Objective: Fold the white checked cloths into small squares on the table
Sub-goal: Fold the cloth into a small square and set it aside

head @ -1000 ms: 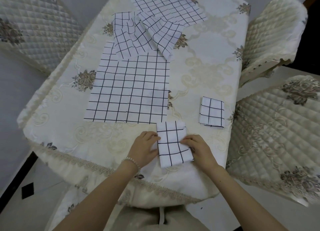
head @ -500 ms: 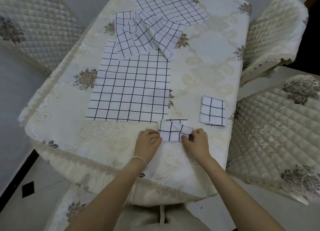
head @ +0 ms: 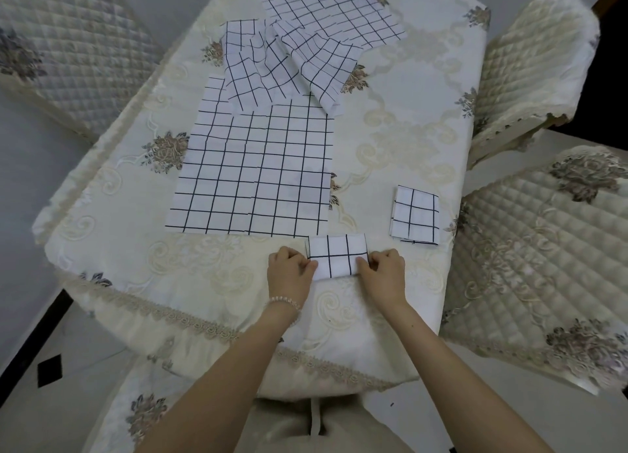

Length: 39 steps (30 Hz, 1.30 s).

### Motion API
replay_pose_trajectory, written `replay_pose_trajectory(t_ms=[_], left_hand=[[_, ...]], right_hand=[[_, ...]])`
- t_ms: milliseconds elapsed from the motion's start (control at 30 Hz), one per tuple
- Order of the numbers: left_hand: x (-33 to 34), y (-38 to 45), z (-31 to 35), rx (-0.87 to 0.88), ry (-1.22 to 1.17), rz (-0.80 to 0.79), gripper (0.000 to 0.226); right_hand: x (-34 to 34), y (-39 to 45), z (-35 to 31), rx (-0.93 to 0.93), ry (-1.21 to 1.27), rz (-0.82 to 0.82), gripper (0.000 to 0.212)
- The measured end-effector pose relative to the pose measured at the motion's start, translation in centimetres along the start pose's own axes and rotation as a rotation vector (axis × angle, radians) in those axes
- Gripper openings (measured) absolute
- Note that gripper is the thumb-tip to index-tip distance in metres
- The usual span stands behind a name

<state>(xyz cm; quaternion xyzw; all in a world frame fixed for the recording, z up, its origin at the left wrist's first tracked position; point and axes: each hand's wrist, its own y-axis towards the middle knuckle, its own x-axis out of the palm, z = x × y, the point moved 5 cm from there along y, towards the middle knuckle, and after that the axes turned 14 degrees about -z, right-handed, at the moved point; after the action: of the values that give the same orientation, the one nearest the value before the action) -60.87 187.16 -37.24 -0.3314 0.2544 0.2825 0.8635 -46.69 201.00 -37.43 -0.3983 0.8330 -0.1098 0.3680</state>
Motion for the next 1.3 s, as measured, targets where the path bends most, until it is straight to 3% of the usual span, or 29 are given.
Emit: replay_pose_trajectory(t_ms=[433, 567, 633, 700, 767, 867, 1033, 1200, 1300], left_hand=[[0.5, 0.0, 0.8, -0.045, 0.262, 0.002, 0.025], [0.5, -0.1, 0.7, -0.056, 0.289, 0.011, 0.021], [0.3, -0.3, 0.8, -0.048, 0.281, 0.053, 0.017], [0.0, -0.7, 1.3, 0.037, 0.290, 0.115, 0.022], [0.4, -0.9, 2.0, 0.239, 0.414, 0.134, 0.036], [1.9, -1.0, 1.9, 0.462, 0.679, 0.050, 0.048], [3.1, -1.2, -0.3, 0.366, 0.788, -0.119, 0.051], [2.8, -0.9, -0.9, 0.376, 0.814, -0.150, 0.055], [2.6, -0.8, -1.1, 0.353, 0.826, -0.170, 0.056]], right_hand=[[0.5, 0.3, 0.1, 0.019, -0.023, 0.049, 0.031], [0.5, 0.2, 0.3, 0.014, 0.040, 0.105, 0.021], [0.3, 0.2, 0.4, -0.011, 0.066, 0.135, 0.030], [0.3, 0.2, 0.4, -0.021, 0.069, 0.151, 0.034], [0.4, 0.2, 0.4, -0.021, 0.064, 0.160, 0.034], [0.6, 0.4, 0.6, -0.031, 0.056, 0.177, 0.033], [0.7, 0.5, 0.9, -0.047, 0.036, 0.198, 0.032], [0.6, 0.3, 0.5, -0.061, -0.038, 0.202, 0.030], [0.9, -0.5, -1.8, -0.259, -0.243, 0.274, 0.031]])
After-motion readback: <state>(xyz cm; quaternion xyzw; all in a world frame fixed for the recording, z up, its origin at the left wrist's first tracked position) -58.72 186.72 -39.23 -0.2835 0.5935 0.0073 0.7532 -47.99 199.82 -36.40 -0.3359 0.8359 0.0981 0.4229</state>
